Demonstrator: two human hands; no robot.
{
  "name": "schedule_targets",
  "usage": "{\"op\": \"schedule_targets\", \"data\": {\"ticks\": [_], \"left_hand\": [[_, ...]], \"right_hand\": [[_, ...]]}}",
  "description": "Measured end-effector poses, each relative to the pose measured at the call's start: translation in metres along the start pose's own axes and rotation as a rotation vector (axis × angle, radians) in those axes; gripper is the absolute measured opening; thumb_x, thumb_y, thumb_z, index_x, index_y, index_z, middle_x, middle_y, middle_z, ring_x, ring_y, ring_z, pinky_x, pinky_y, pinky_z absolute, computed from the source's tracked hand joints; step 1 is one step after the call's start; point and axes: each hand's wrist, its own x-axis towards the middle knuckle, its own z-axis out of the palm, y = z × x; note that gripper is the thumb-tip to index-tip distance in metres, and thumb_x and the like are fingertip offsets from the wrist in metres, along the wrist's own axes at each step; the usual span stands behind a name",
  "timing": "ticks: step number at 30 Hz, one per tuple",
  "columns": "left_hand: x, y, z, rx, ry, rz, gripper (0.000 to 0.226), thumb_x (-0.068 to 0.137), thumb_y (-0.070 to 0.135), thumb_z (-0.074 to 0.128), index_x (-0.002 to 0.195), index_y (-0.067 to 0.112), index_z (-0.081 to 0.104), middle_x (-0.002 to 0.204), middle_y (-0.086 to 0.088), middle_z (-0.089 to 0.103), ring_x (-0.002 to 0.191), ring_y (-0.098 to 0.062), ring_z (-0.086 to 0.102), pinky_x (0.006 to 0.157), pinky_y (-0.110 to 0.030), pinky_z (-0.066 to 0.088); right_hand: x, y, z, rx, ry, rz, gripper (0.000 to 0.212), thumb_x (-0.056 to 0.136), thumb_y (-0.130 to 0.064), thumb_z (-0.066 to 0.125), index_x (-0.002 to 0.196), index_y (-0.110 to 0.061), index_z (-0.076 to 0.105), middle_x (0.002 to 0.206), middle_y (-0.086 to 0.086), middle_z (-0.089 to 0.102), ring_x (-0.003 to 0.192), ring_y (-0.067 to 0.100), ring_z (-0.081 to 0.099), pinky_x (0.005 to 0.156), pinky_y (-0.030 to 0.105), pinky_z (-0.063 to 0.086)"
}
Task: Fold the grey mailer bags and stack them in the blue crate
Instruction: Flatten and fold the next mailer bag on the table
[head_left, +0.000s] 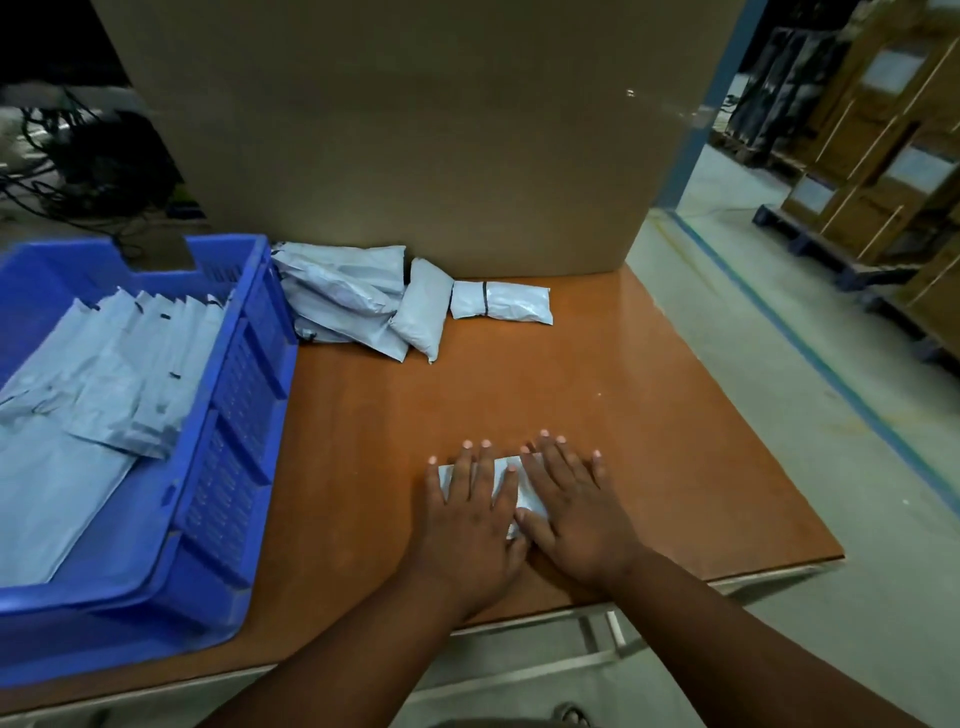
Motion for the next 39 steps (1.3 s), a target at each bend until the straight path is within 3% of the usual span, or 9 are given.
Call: {"op": "schedule_targets", "data": {"ticks": [5, 10, 13, 24, 31, 34, 39], "left_hand": [[-0.041, -0.013, -0.004, -0.001, 0.067, 0.000, 0.101, 0.092, 0.076, 0.043, 0.169, 0.014, 0.021, 0.175, -0.022, 0.003, 0.162, -0.042, 0.001, 0.125, -0.068, 0.014], [-0.052, -0.023, 0.011, -0.054, -0.021, -0.020, 0.106, 0.092, 0.080, 0.037, 0.169, 0.010, 0.015, 0.177, -0.014, -0.002, 0.164, -0.028, -0.001, 0.127, -0.058, 0.018], [-0.053, -0.026, 0.019, -0.061, -0.047, -0.015, 0.108, 0.093, 0.082, 0.035, 0.169, 0.010, 0.010, 0.177, -0.012, -0.006, 0.164, -0.026, -0.005, 0.128, -0.059, 0.014], [-0.049, -0.027, 0.019, -0.044, -0.053, 0.011, 0.115, 0.089, 0.087, 0.034, 0.170, 0.012, 0.005, 0.177, -0.013, -0.009, 0.164, -0.029, -0.009, 0.127, -0.062, 0.007], [-0.042, -0.017, 0.002, -0.068, -0.033, 0.010, 0.119, 0.084, 0.093, 0.030, 0.170, 0.015, 0.005, 0.177, -0.014, -0.011, 0.163, -0.029, -0.015, 0.127, -0.064, 0.002], [-0.028, -0.009, -0.005, -0.054, 0.018, 0.070, 0.117, 0.085, 0.092, 0.032, 0.170, 0.015, 0.007, 0.177, -0.013, -0.008, 0.163, -0.030, -0.013, 0.127, -0.064, 0.002], [0.000, -0.003, 0.003, -0.078, -0.009, 0.097, 0.119, 0.083, 0.086, 0.040, 0.169, 0.008, 0.012, 0.178, -0.012, -0.001, 0.164, -0.027, -0.009, 0.129, -0.058, 0.005]], "right_hand": [[-0.029, -0.002, -0.015, -0.055, 0.050, -0.202, 0.083, 0.101, -0.064, 0.039, 0.169, -0.035, 0.001, 0.177, 0.003, -0.011, 0.163, 0.029, -0.009, 0.127, 0.065, 0.002], [-0.019, -0.018, -0.010, -0.141, 0.005, -0.304, 0.091, 0.099, -0.078, 0.035, 0.170, -0.029, 0.005, 0.178, 0.007, -0.007, 0.163, 0.031, -0.008, 0.127, 0.065, 0.008], [-0.013, -0.023, 0.011, -0.145, -0.039, -0.285, 0.087, 0.100, -0.073, 0.037, 0.170, -0.031, 0.007, 0.178, 0.004, -0.004, 0.164, 0.030, -0.007, 0.124, 0.067, 0.015], [-0.008, -0.019, 0.015, -0.113, -0.076, -0.273, 0.083, 0.100, -0.069, 0.036, 0.170, -0.034, 0.007, 0.178, 0.001, -0.005, 0.164, 0.029, -0.008, 0.124, 0.069, 0.011], [-0.010, -0.007, -0.010, 0.028, -0.115, -0.246, 0.074, 0.102, -0.076, 0.024, 0.166, -0.049, -0.003, 0.175, -0.012, -0.020, 0.160, 0.016, -0.025, 0.128, 0.062, -0.004], [-0.015, 0.004, -0.019, 0.013, -0.040, -0.193, 0.080, 0.101, -0.075, 0.029, 0.168, -0.044, -0.002, 0.175, -0.011, -0.019, 0.161, 0.018, -0.021, 0.128, 0.060, -0.002], [-0.005, 0.010, -0.004, -0.070, -0.099, -0.121, 0.087, 0.101, -0.077, 0.022, 0.169, -0.029, -0.005, 0.176, -0.005, -0.018, 0.162, 0.022, -0.017, 0.126, 0.064, 0.003]]}}
